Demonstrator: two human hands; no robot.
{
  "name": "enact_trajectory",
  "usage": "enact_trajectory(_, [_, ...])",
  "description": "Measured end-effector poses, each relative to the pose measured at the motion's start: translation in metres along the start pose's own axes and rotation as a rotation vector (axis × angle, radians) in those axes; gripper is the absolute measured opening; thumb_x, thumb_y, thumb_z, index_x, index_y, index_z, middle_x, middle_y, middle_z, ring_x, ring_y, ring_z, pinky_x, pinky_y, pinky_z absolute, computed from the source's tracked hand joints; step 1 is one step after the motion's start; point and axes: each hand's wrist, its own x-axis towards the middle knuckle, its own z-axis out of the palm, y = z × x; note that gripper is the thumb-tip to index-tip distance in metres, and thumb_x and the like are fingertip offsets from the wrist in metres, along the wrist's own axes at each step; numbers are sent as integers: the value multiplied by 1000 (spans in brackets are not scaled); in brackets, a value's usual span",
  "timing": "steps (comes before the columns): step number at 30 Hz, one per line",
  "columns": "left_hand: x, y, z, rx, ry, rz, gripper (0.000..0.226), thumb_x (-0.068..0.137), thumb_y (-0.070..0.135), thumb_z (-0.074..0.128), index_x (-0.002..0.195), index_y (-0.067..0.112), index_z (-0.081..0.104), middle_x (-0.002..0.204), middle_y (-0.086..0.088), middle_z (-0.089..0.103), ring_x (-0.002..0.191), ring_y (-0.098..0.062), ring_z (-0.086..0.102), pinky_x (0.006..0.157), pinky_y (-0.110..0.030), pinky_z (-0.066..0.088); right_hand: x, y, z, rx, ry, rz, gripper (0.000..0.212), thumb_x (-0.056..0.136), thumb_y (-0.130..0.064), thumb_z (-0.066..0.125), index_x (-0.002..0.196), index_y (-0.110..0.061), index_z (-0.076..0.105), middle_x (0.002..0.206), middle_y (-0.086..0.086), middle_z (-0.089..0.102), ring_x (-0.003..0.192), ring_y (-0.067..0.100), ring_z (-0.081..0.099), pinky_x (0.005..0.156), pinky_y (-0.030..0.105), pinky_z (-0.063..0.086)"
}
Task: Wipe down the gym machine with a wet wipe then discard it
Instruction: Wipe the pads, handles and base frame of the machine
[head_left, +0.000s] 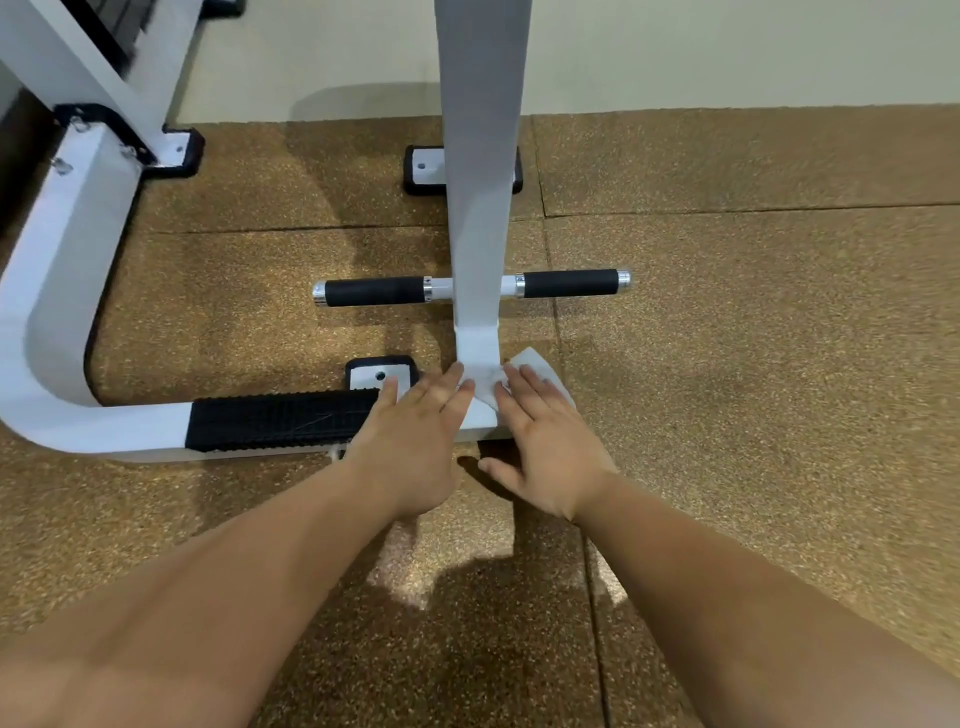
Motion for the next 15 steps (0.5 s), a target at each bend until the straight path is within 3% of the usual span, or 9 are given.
enact_trajectory(3, [19, 9, -8, -59, 24, 23, 90, 99, 42, 49, 161, 19, -12, 169, -1, -21, 157, -20, -12, 126, -50, -4, -1, 14, -7, 89, 116, 53, 83, 96, -57, 55, 156, -3, 36, 164, 19, 31, 155, 34, 24, 126, 39, 15])
enact_trajectory(5, [32, 11, -13, -92, 16, 4, 92, 98, 43, 51, 161, 19, -11, 168, -1, -24, 157, -20, -12, 126, -48, -4, 1, 26, -15, 152, 244, 149, 78, 98, -56, 48, 153, -1, 39, 162, 20, 35, 153, 35, 26, 125, 42, 26])
enact_trajectory(8, [46, 8, -19, -68, -79, -39, 98, 97, 48, 52, 161, 16, -14, 167, -4, -28, 157, -24, -8, 126, -49, -3, 16, 40, -37, 246, 358, 291, 76, 104, -52, 36, 159, 0, 24, 168, 20, 19, 158, 32, 9, 129, 36, 8])
enact_trajectory(11, [50, 4, -24, -74, -152, -25, 99, 97, 48, 53, 160, 15, -16, 165, -3, -32, 158, -23, -2, 127, -50, -2, 41, 49, -59, 150, 418, 322, 87, 100, -62, 17, 161, 0, 11, 170, 20, 3, 158, 33, -7, 129, 44, -3])
enact_trajectory(15, [52, 3, -33, -87, -152, -30, 96, 96, 46, 55, 162, 16, -7, 168, -2, -23, 158, -22, 2, 127, -49, 0, 77, 52, -65, -14, 99, 297, 93, 98, -71, 9, 162, -5, -5, 169, 19, -16, 155, 33, -23, 127, 48, -10])
